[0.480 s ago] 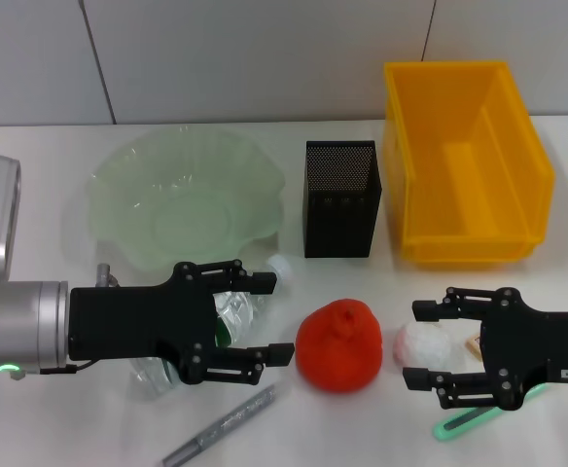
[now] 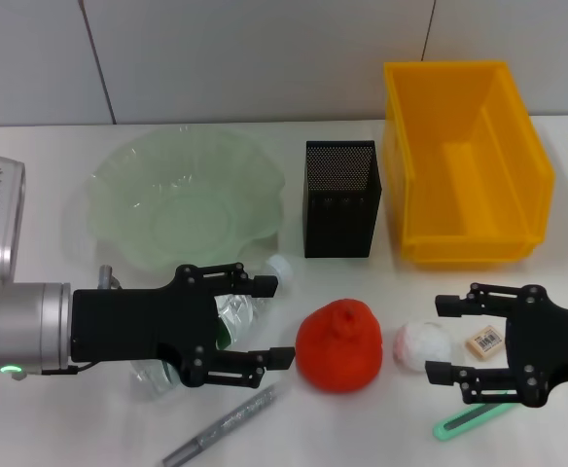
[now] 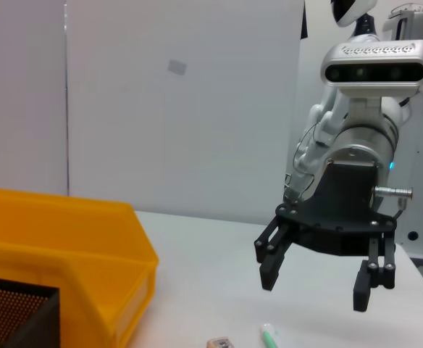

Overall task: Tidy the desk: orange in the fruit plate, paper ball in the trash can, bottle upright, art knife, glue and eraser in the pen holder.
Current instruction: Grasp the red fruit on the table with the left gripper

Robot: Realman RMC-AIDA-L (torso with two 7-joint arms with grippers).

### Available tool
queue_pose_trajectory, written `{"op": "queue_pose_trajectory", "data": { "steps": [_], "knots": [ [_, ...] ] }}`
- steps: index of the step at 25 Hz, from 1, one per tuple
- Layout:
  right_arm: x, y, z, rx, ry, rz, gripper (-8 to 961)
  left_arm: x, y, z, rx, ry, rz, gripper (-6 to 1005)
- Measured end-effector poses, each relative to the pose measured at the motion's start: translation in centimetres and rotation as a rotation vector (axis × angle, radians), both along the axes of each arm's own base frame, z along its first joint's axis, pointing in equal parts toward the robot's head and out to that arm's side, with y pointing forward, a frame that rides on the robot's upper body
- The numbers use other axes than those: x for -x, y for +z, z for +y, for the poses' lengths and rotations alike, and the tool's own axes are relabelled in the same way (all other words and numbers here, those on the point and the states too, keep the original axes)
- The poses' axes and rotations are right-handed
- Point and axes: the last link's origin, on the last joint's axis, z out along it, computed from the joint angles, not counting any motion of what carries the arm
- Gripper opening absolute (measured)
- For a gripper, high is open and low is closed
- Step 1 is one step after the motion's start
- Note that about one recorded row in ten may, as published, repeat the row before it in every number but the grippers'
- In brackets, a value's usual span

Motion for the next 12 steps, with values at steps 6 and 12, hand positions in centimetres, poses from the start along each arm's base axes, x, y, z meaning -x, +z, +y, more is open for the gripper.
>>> {"op": "queue_pose_trajectory", "data": {
  "steps": [6, 12],
  "knots": [
    [-1.1, 0.8, 0.0, -0.016, -0.053, -0.027, 768, 0.0, -1.1, 0.5, -0.007, 0.016, 0.045, 813],
    [-1.8, 1.6, -0.2, -0.038, -0.082, -0.021, 768, -0.3, -2.5, 1.7, -0.014, 0.066, 0.080, 813]
  ]
}}
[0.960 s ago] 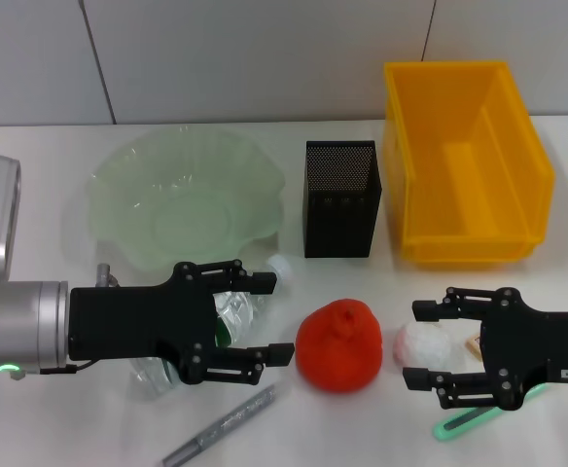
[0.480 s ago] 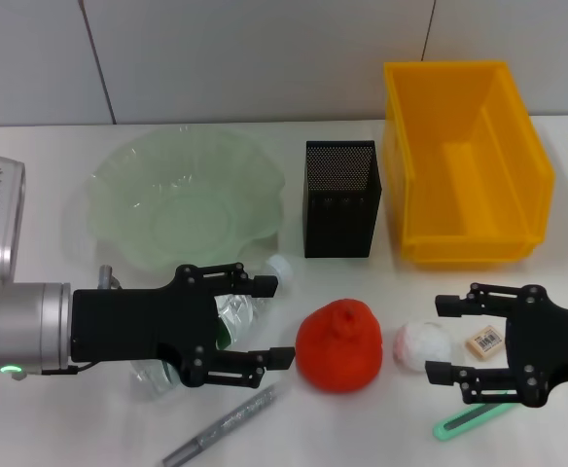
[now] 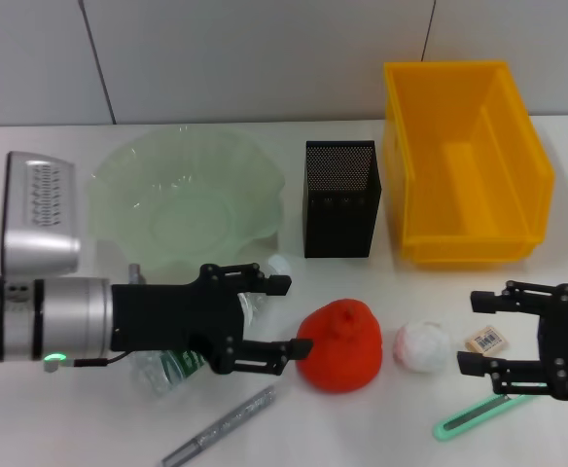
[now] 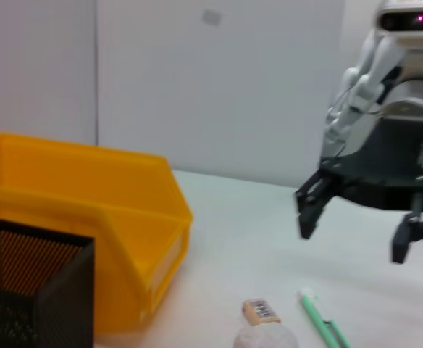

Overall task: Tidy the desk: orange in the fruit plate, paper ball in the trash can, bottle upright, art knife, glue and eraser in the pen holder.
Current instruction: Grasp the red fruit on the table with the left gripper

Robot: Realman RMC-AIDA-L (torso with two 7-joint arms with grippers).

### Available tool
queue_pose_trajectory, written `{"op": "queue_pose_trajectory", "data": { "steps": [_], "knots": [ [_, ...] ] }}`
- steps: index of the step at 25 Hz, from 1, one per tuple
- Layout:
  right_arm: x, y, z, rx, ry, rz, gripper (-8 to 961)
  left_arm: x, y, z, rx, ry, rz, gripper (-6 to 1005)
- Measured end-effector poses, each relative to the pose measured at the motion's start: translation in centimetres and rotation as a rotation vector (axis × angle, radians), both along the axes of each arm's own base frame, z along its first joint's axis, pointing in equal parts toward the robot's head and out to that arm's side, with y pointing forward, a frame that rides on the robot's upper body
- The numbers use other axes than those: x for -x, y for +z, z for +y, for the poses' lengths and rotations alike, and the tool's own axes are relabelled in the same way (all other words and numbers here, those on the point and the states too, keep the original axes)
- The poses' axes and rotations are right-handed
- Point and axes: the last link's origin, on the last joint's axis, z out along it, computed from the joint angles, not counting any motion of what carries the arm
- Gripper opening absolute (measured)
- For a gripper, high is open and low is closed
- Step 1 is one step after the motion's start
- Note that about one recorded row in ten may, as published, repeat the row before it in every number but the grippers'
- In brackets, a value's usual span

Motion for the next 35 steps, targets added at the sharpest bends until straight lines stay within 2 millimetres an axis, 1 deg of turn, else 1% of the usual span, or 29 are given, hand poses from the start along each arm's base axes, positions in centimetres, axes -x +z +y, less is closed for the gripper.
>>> {"op": "queue_pose_trajectory", "data": {
  "steps": [2, 6, 11, 12, 13, 17, 24, 34, 35],
  "knots": [
    [-0.6, 0.6, -0.3, -0.010, -0.019, 0.000, 768, -0.3, -0.6, 0.6, -0.001, 0.019, -0.001, 813],
    [-1.1, 1.2, -0.5, -0.023, -0.039, 0.001, 768, -0.7, -1.1, 1.2, -0.013, 0.034, -0.008, 812],
    [-1.6, 2.0, -1.0, -0.045, -0.062, 0.017, 768, -1.3, -2.3, 1.3, -0.003, 0.026, 0.011, 812],
    [-1.8, 2.3, -1.2, -0.055, -0.072, 0.018, 767, -1.5, -3.0, 1.3, -0.005, 0.023, 0.027, 812],
    [-1.8, 2.3, -1.2, -0.055, -0.072, 0.018, 767, -1.5, -3.0, 1.3, -0.005, 0.023, 0.027, 812],
    [-2.3, 2.7, -1.6, -0.071, -0.091, 0.011, 767, -1.8, -5.0, 1.1, -0.006, 0.018, 0.077, 811],
    [-2.6, 2.5, -1.8, -0.064, -0.101, 0.005, 767, -2.0, -6.1, 1.4, -0.040, 0.037, 0.111, 810],
    [-2.5, 2.4, -1.7, -0.061, -0.103, 0.012, 767, -1.8, -6.5, 2.0, -0.075, 0.069, 0.140, 806],
    [-2.5, 2.4, -1.7, -0.061, -0.103, 0.012, 767, -1.8, -6.6, 1.9, -0.075, 0.068, 0.143, 763]
  ]
}}
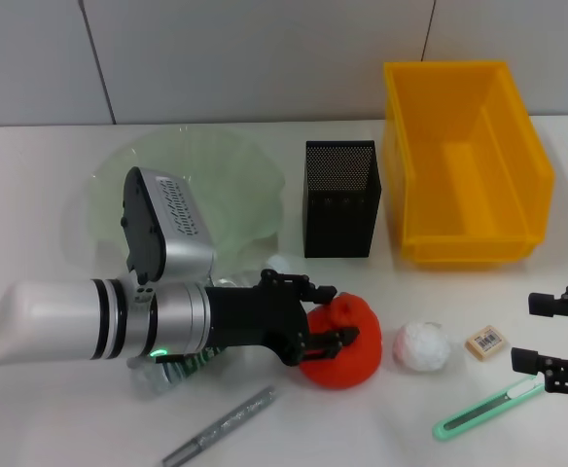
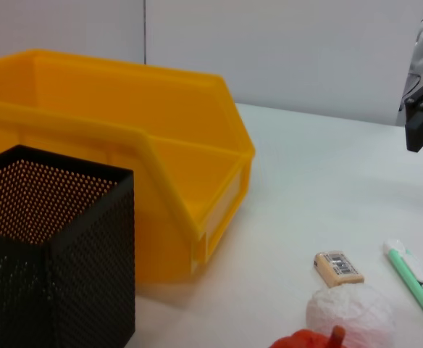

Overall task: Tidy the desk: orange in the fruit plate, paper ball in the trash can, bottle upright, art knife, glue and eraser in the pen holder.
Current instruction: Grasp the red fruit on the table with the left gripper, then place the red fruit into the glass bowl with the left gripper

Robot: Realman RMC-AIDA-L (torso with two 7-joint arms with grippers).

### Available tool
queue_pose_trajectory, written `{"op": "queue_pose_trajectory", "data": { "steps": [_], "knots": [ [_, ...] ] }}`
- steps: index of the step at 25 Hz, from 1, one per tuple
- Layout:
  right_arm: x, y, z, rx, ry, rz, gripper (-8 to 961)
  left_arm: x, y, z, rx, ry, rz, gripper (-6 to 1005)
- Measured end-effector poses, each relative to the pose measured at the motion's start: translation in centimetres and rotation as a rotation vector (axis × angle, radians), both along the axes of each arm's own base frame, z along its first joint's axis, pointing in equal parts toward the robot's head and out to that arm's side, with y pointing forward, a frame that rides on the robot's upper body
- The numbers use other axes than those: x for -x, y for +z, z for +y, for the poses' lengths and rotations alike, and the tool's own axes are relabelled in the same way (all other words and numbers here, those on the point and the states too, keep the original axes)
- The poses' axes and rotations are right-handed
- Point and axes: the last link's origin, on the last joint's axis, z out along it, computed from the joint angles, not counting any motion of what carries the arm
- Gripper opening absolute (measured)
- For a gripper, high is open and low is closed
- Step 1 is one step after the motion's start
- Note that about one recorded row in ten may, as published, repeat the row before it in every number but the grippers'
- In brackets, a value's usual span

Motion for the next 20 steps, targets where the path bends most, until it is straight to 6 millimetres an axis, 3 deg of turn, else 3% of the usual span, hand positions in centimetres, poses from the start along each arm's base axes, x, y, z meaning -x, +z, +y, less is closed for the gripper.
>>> {"op": "queue_pose_trajectory", "data": {
  "steps": [9, 17, 20],
  "knots": [
    [0.0, 0.0, 0.1, -0.008, -0.003, 0.000, 767, 0.0, 0.0, -0.4, 0.017, 0.004, -0.011, 352],
    [-0.2, 0.0, 0.1, -0.012, -0.014, 0.008, 768, -1.1, 0.7, -1.2, 0.052, -0.035, -0.076, 184],
    [-0.3, -0.1, 0.0, -0.012, -0.016, 0.010, 768, -2.6, 2.4, -1.9, 0.031, -0.072, -0.146, 153]
  ]
}}
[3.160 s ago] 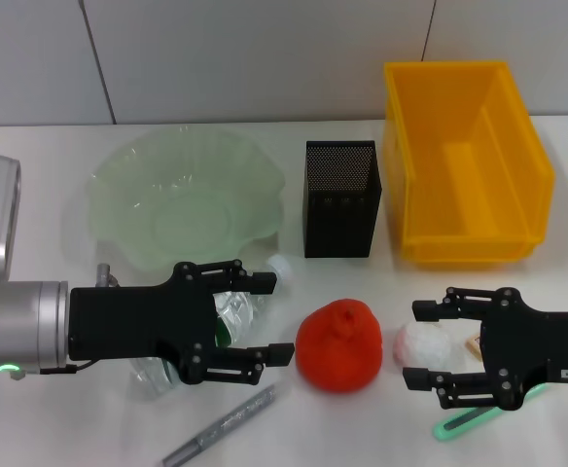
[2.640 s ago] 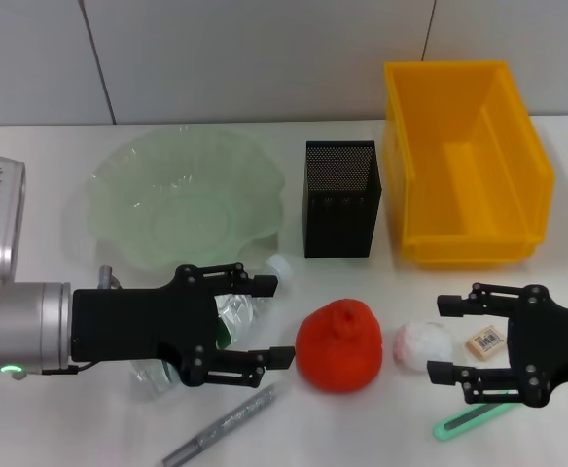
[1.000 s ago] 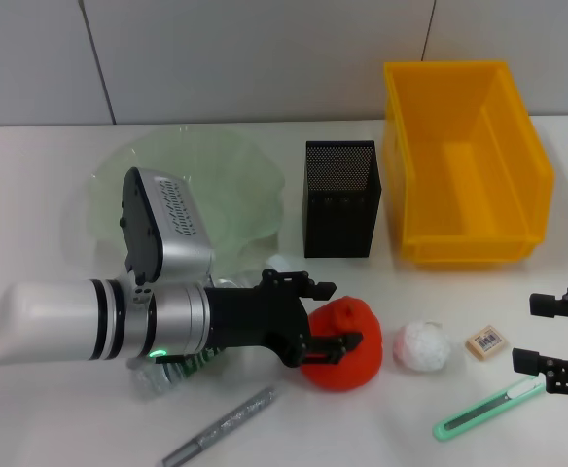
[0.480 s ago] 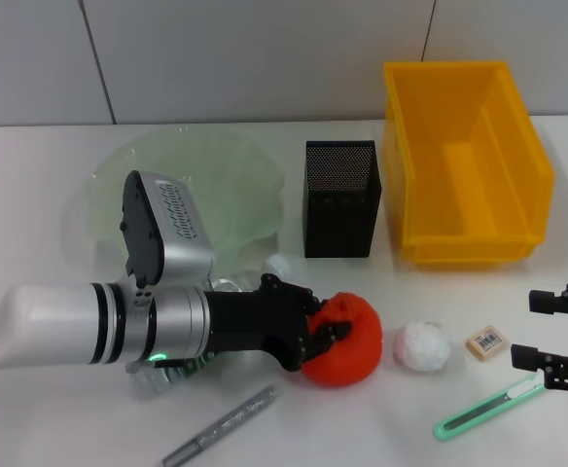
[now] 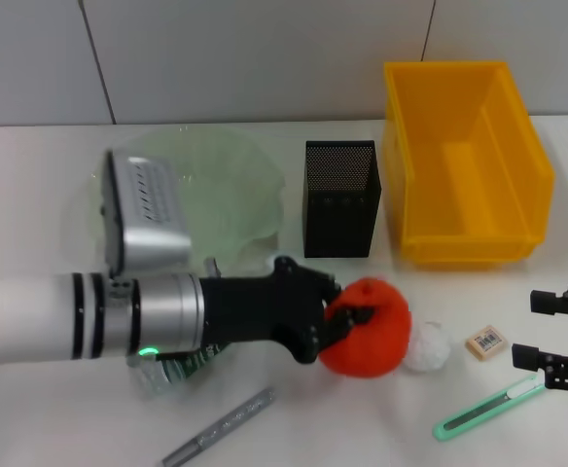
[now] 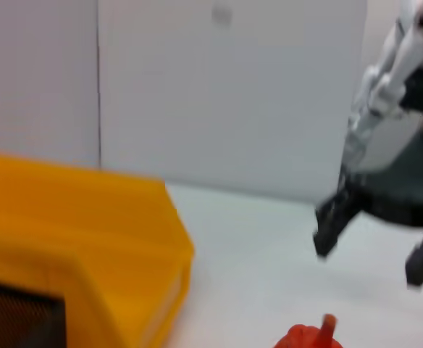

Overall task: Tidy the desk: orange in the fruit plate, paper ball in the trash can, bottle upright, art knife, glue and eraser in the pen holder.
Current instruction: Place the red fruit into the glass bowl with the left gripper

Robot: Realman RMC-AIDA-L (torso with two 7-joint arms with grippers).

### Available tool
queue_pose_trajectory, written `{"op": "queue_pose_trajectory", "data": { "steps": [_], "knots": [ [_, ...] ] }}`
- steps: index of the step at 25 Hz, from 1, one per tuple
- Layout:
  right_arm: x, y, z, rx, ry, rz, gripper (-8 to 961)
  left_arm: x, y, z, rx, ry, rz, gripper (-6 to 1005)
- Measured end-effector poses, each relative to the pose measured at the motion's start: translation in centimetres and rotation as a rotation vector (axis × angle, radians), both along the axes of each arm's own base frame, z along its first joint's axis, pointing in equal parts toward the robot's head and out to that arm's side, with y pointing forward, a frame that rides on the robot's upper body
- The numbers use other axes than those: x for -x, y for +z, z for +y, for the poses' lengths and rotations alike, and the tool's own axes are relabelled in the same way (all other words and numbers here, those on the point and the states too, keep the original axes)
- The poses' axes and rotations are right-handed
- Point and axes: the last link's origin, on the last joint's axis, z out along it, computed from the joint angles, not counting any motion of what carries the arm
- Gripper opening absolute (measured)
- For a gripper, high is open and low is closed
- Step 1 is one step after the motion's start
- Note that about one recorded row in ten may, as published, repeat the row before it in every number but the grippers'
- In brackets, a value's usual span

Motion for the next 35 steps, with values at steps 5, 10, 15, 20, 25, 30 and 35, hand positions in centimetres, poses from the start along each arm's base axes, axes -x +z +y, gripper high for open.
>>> {"op": "queue_pose_trajectory", "data": {
  "steps": [5, 10, 15, 20, 25, 30, 35],
  "knots": [
    [-0.2, -0.3, -0.2, 0.006, -0.007, 0.008, 768, -0.6, 3.2, 0.7, -0.117, 0.011, -0.065, 120],
    [-0.2, -0.3, -0.3, 0.008, -0.009, 0.009, 768, 0.9, 7.0, 4.4, -0.289, 0.182, -0.173, 100],
    [-0.3, -0.4, -0.4, 0.014, -0.013, 0.015, 768, 2.2, 8.1, 6.7, -0.380, 0.269, -0.188, 79],
    [-0.3, -0.6, -0.5, 0.018, -0.017, 0.022, 767, 3.8, 7.8, 8.7, -0.471, 0.360, -0.116, 57],
    [-0.4, -0.6, -0.6, 0.019, -0.021, 0.024, 767, 5.2, 6.8, 9.5, -0.511, 0.415, -0.033, 58],
    [-0.5, -0.7, -0.6, 0.019, -0.024, 0.025, 767, 6.3, 6.5, 9.8, -0.545, 0.463, 0.016, 57],
    [-0.4, -0.7, -0.4, 0.020, -0.022, 0.027, 767, 7.2, 6.4, 9.7, -0.554, 0.497, 0.031, 63]
  ]
}}
